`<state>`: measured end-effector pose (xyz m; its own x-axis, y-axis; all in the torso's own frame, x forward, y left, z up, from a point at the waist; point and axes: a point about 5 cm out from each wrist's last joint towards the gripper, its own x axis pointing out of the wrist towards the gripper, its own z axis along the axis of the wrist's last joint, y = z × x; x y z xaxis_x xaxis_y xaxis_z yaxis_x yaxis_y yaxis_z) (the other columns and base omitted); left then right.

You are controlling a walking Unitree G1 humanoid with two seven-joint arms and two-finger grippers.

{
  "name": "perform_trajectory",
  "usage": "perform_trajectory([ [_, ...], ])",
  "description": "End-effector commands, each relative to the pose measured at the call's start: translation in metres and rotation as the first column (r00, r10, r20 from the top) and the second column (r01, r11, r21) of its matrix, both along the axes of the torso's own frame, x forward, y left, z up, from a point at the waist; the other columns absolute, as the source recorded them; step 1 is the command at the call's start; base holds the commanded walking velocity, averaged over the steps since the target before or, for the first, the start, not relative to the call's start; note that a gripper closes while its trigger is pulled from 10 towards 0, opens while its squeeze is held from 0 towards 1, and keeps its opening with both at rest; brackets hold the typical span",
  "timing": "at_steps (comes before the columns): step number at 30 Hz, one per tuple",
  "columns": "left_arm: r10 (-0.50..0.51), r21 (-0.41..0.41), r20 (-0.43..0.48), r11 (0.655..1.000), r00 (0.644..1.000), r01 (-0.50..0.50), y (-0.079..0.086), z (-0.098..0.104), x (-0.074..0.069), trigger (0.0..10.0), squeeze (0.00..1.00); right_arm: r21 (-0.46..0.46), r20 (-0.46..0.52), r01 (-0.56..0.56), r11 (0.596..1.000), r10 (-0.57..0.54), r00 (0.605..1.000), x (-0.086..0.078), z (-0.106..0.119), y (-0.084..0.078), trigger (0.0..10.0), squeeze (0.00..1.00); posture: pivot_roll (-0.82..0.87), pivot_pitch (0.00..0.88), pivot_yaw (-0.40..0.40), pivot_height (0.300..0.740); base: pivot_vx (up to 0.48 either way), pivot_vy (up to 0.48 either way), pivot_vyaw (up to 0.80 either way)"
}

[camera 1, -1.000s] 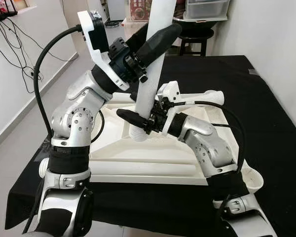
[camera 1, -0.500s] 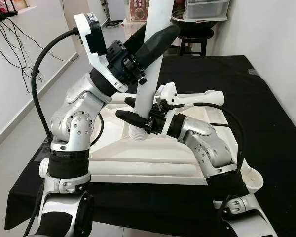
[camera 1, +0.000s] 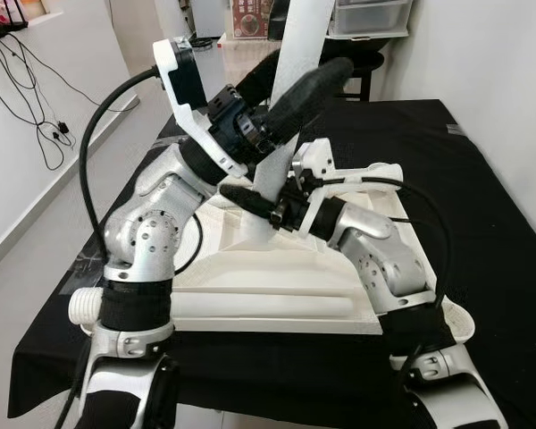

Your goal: Building children table

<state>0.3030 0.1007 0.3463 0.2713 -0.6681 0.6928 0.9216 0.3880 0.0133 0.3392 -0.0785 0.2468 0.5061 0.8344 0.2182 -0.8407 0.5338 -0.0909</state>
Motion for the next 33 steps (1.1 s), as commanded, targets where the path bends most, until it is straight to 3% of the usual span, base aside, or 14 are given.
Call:
perform_trajectory([
  [1, 0.001, -0.012, 0.004, 1.0, 1.0, -0.001, 0.004, 0.002, -0.001, 10.0, 1.0, 0.013, -0.011, -0.003, 1.0, 0.003, 1.0, 0.001, 0.001, 0.001, 0.0, 0.0, -0.01, 0.036, 0.036, 0.74, 0.0, 0.0, 0.0],
  [3, 0.107, -0.042, 0.025, 0.994, 0.994, -0.106, 0.034, 0.013, 0.0, 10.0, 1.0, 0.044, -0.014, 0.063, 0.997, -0.062, 0.998, 0.008, 0.005, -0.012, 0.0, 0.0, 0.0, 0.038, 0.036, 0.74, 0.0, 0.0, 0.0],
  [10, 0.257, -0.098, 0.04, 0.963, 0.966, -0.252, 0.073, 0.027, -0.003, 10.0, 1.0, 0.112, -0.045, 0.2, 0.973, -0.196, 0.98, 0.021, 0.013, -0.032, 0.0, 0.0, 0.0, 0.041, 0.028, 0.74, 0.0, 0.0, 0.0],
  [11, 0.34, -0.112, -0.002, 0.934, 0.94, -0.338, 0.087, 0.024, -0.002, 10.0, 1.0, 0.132, -0.065, 0.276, 0.952, -0.269, 0.961, 0.027, 0.014, -0.041, 2.5, 0.0, 0.0, 0.044, 0.024, 0.74, 0.0, 0.0, 0.0],
  [13, 0.34, -0.112, -0.002, 0.934, 0.94, -0.338, 0.087, 0.024, -0.002, 10.0, 1.0, 0.132, -0.065, 0.276, 0.952, -0.269, 0.961, 0.027, 0.014, -0.041, 2.5, 0.0, 0.0, 0.044, 0.024, 0.74, 0.0, 0.0, 0.0],
  [14, 0.394, -0.1, -0.053, 0.912, 0.918, -0.398, 0.09, 0.015, 0.003, 10.0, 1.0, 0.126, -0.076, 0.321, 0.939, -0.314, 0.947, 0.029, 0.013, -0.045, 10.0, 0.0, 0.0, 0.048, 0.021, 0.74, 0.0, 0.0, 0.0],
  [15, 0.394, -0.1, -0.053, 0.912, 0.918, -0.398, 0.09, 0.015, 0.003, 10.0, 1.0, 0.126, -0.076, 0.321, 0.939, -0.314, 0.947, 0.029, 0.013, -0.045, 10.0, 0.0, 0.0, 0.048, 0.021, 0.74, 0.0, 0.0, 0.0],
  [16, 0.447, -0.081, -0.112, 0.886, 0.888, -0.456, 0.092, 0.004, 0.007, 10.0, 0.16, 0.113, -0.088, 0.38, 0.918, -0.372, 0.924, 0.031, 0.011, -0.05, 10.0, 0.0, 0.0, 0.051, 0.019, 0.74, 0.0, 0.0, 0.0],
  [17, 0.493, -0.051, -0.173, 0.86, 0.853, -0.507, 0.093, -0.01, 0.012, 10.0, 0.0, 0.089, -0.117, 0.444, 0.892, -0.433, 0.894, 0.034, 0.007, -0.054, 10.0, 0.0, 0.0, 0.053, 0.019, 0.74, 0.0, 0.0, 0.0],
  [19, 0.493, -0.051, -0.173, 0.86, 0.853, -0.507, 0.093, -0.01, 0.012, 10.0, 0.0, 0.089, -0.117, 0.444, 0.892, -0.433, 0.894, 0.034, 0.007, -0.054, 10.0, 0.0, 0.0, 0.053, 0.019, 0.74, 0.0, 0.0, 0.0],
  [23, 0.564, 0.187, -0.319, 0.825, 0.762, -0.533, 0.072, -0.081, 0.006, 10.0, 0.0, 0.011, -0.137, 0.614, 0.789, -0.607, 0.783, 0.027, -0.006, -0.066, 10.0, 0.0, 0.0, 0.084, 0.021, 0.74, 0.0, 0.0, 0.0],
  [27, 0.586, 0.241, -0.326, 0.81, 0.742, -0.534, 0.068, -0.092, 0.003, 10.0, 0.0, 0.01, -0.131, 0.626, 0.78, -0.619, 0.774, 0.024, -0.008, -0.067, 10.0, 0.0, 0.0, 0.094, 0.017, 0.74, 0.0, 0.0, 0.0],
  [28, 0.588, 0.285, -0.384, 0.809, 0.712, -0.514, 0.057, -0.105, -0.001, 10.0, 0.0, 0.016, -0.14, 0.631, 0.775, -0.624, 0.769, 0.014, -0.012, -0.065, 10.0, 0.0, 0.01, 0.106, 0.016, 0.74, 0.0, 0.0, 0.0],
  [33, 0.567, 0.264, -0.402, 0.824, 0.719, -0.502, 0.039, -0.103, -0.007, 10.0, 0.0, 0.048, -0.161, 0.603, 0.797, -0.589, 0.792, 0.001, -0.02, -0.056, 10.0, 0.0, 0.0, 0.116, 0.021, 0.74, 0.0, 0.0, 0.0],
])
